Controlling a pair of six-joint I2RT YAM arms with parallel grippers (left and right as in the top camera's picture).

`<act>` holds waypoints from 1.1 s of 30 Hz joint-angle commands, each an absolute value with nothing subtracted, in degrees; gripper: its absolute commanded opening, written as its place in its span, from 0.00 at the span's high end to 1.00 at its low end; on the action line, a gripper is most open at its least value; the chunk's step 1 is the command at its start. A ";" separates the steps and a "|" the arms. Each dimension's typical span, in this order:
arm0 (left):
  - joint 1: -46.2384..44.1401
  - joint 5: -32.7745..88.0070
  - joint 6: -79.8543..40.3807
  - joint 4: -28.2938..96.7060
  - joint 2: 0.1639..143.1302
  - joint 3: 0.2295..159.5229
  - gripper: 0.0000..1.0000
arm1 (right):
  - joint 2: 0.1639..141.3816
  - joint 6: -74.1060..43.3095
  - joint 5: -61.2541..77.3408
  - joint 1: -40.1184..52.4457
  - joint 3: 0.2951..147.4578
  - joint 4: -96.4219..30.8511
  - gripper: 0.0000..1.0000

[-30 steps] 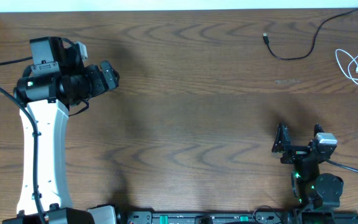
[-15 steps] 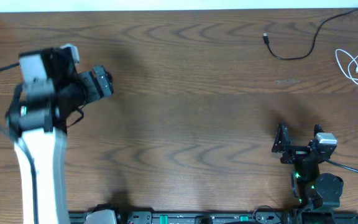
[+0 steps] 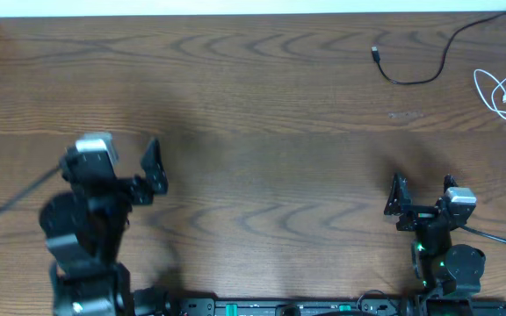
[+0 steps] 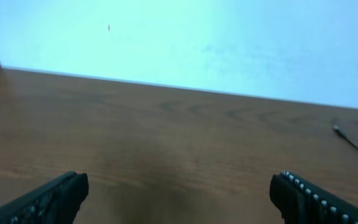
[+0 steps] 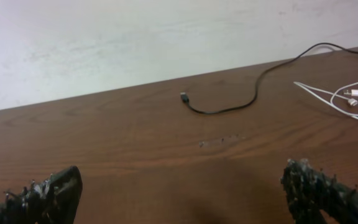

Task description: Untangle cables

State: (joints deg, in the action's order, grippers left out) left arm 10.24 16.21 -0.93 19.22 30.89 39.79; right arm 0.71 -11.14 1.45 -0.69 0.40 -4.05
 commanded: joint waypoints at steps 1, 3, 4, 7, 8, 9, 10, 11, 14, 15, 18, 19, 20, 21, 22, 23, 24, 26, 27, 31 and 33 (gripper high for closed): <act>10.15 16.23 0.62 15.68 22.22 30.37 0.02 | 0.38 -11.73 0.99 -1.08 0.32 -4.29 0.01; 10.15 16.25 0.60 13.30 18.28 25.96 0.02 | 0.38 -11.73 0.99 -1.08 0.32 -4.29 0.01; 10.15 16.34 0.62 11.99 16.25 23.57 0.02 | 0.38 -11.73 0.99 -1.08 0.32 -4.29 0.01; 9.72 16.43 0.62 8.51 11.88 17.98 0.02 | 0.38 -11.73 0.99 -1.08 0.32 -4.29 0.01; 9.15 16.40 0.64 6.90 10.44 15.92 0.01 | 0.38 -11.73 0.99 -1.08 0.32 -4.29 0.01; 8.62 16.32 0.75 5.54 9.34 14.20 0.02 | 0.38 -11.73 0.99 -1.08 0.32 -4.29 0.01; 8.14 16.08 0.93 4.19 8.51 12.80 0.02 | 0.38 -11.73 0.99 -1.08 0.32 -4.29 0.01; 7.46 15.73 1.23 2.72 7.51 11.22 0.02 | 0.38 -11.73 0.99 -1.08 0.32 -4.29 0.01; 4.95 15.75 5.85 -2.00 4.29 5.69 0.02 | 0.38 -11.73 0.99 -1.08 0.32 -4.29 0.01; 4.36 15.73 7.03 -2.46 3.73 4.73 0.02 | 0.38 -11.73 0.99 -1.08 0.32 -4.29 0.01; 2.83 15.51 10.37 -2.70 2.76 2.83 0.02 | 0.38 -11.73 0.99 -1.08 0.32 -4.29 0.01; 2.31 14.81 10.55 -2.72 2.66 2.42 0.02 | 0.38 -11.73 0.99 -1.08 0.32 -4.29 0.01; 1.85 13.80 10.50 -2.70 2.66 2.09 0.02 | 0.38 -11.73 0.99 -1.08 0.32 -4.29 0.01; 1.26 12.62 10.48 -2.70 2.66 1.69 0.02 | 0.38 -11.73 0.99 -1.08 0.32 -4.29 0.01; 0.78 11.73 10.50 -2.72 2.66 1.26 0.02 | 0.38 -11.73 0.99 -1.08 0.32 -4.29 0.01; 0.36 10.76 10.48 -2.70 2.61 0.86 0.02 | 0.38 -11.73 0.99 -1.08 0.32 -4.29 0.01; -0.01 10.11 10.48 -2.74 2.46 0.38 0.02 | 0.38 -11.73 0.99 -1.08 0.32 -4.29 0.01; -0.51 9.56 10.50 -1.48 2.00 0.21 0.02 | 0.38 -11.73 0.99 -1.08 0.32 -4.29 0.01; -0.58 9.54 10.50 -0.89 1.78 0.21 0.02 | 0.38 -11.73 0.99 -1.08 0.32 -4.29 0.01; -0.58 9.34 10.48 2.72 0.08 0.21 0.02 | 0.38 -11.73 0.99 -1.08 0.32 -4.29 0.01; -0.58 9.13 10.46 3.36 0.10 0.21 0.02 | 0.38 -11.73 0.99 -1.08 0.32 -4.29 0.01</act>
